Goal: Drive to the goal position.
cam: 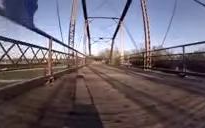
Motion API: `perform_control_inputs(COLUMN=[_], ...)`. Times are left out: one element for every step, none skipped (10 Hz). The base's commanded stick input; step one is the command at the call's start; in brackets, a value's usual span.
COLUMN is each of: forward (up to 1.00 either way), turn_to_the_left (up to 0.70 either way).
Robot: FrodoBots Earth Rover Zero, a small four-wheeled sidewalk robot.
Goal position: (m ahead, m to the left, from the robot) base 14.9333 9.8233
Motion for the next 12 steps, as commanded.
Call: perform_control_inputs(forward=[0.45,0.45,0.45,0.45,0.45,0.45,0.45,0.45,0.45,0.49,0.7,0.7], turn_to_the_left=[0.0,0.0,0.0,0.0,0.0,0.0,0.0,0.0,0.0,0.0,0.0,0.0])
